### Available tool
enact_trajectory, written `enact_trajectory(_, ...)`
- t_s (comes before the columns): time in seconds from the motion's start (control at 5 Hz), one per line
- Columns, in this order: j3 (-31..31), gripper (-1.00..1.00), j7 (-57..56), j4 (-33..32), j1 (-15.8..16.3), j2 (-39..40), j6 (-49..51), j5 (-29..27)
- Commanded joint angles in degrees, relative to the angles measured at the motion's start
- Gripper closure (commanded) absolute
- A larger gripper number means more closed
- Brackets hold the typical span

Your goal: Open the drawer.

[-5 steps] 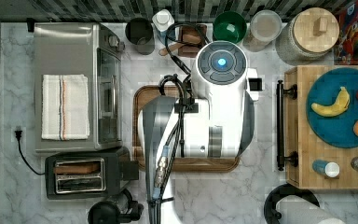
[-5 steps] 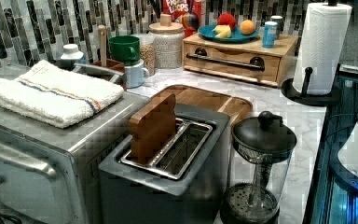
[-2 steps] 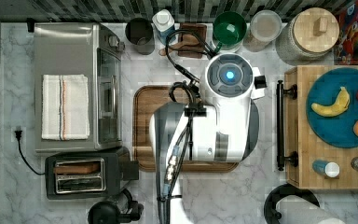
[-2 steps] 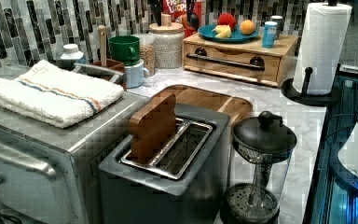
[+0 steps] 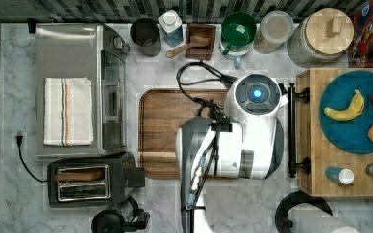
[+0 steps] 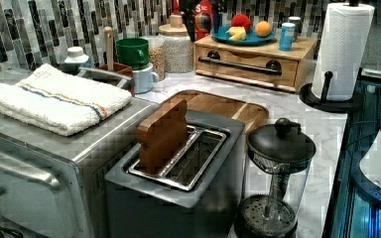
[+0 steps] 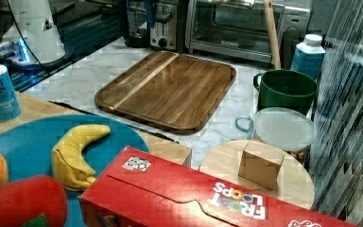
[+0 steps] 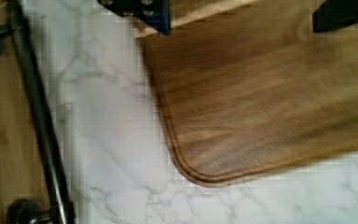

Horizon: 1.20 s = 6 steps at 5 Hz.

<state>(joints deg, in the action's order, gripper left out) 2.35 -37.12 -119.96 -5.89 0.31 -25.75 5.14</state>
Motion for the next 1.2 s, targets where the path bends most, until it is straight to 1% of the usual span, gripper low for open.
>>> enact_trajectory(0.2, 6.07, -1.00, -19.91, -0.99, -3.90, 1.03, -7.43, 1.87)
enact_trajectory(0.4, 7.34, -1.00, -27.91, -0.01, -5.38, 3.27, -9.69, 0.24)
enact_trajectory(0.6, 9.90, -1.00, -32.72, -0.25, -4.34, 4.62, -12.15, 0.02)
enact_trajectory(0.8, 8.85, -1.00, -34.94, -0.34, -6.37, 6.09, -14.46, -0.51)
enact_trajectory(1.0, 8.92, -1.00, -35.84, -1.36, -7.29, 7.76, -18.56, 0.74)
enact_trajectory(1.2, 8.55, -1.00, -37.42, -2.15, -8.69, 9.53, -21.84, 0.74)
